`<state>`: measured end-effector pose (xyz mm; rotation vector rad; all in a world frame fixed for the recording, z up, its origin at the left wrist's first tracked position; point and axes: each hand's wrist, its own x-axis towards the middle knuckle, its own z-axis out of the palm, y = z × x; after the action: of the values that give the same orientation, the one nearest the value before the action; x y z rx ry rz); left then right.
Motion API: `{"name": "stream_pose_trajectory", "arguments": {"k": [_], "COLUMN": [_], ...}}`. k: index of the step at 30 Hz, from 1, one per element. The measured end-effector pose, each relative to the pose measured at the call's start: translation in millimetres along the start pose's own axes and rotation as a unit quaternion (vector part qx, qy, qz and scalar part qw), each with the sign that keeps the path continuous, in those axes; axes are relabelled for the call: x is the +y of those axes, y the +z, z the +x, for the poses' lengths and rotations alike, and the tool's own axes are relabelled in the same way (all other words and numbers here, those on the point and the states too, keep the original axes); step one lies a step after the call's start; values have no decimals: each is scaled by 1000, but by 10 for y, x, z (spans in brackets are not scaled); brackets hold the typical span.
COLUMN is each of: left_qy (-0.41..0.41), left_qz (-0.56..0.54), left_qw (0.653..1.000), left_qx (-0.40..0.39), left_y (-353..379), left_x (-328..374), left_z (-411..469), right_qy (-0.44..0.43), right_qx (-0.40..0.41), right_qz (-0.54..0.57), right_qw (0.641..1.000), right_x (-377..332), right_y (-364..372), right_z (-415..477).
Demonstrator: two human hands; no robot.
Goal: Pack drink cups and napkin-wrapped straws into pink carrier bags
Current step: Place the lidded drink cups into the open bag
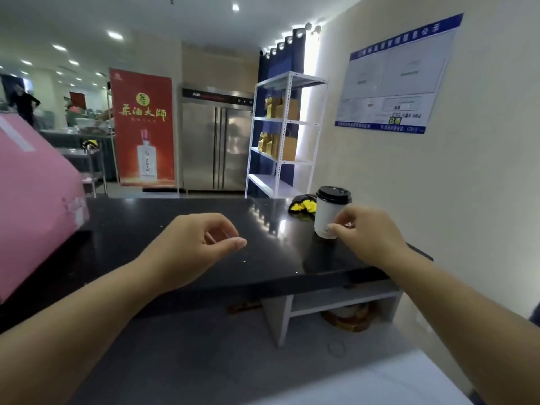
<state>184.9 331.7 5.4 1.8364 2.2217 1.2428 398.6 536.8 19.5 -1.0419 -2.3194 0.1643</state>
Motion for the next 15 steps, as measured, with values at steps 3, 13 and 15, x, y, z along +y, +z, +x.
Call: {"name": "stream_pose_trajectory", "arguments": {"k": [3,13,15], "left_qy": [-12,-39,-44], "left_qz": [-4,-7,-7], "left_qw": [1000,999,999], "left_qx": [11,19,11], "left_y": [209,530,554], "left_x": [8,-114,-141], "left_z": [251,744,755], "right_qy": [29,88,88], "right_qx": [34,-47,-53], "right_qz": [-36,-83,-65], "right_qw": [998,992,993], "right_x": [231,493,501], "right_y": [59,519,610], "right_z": [368,1387,1455]}}
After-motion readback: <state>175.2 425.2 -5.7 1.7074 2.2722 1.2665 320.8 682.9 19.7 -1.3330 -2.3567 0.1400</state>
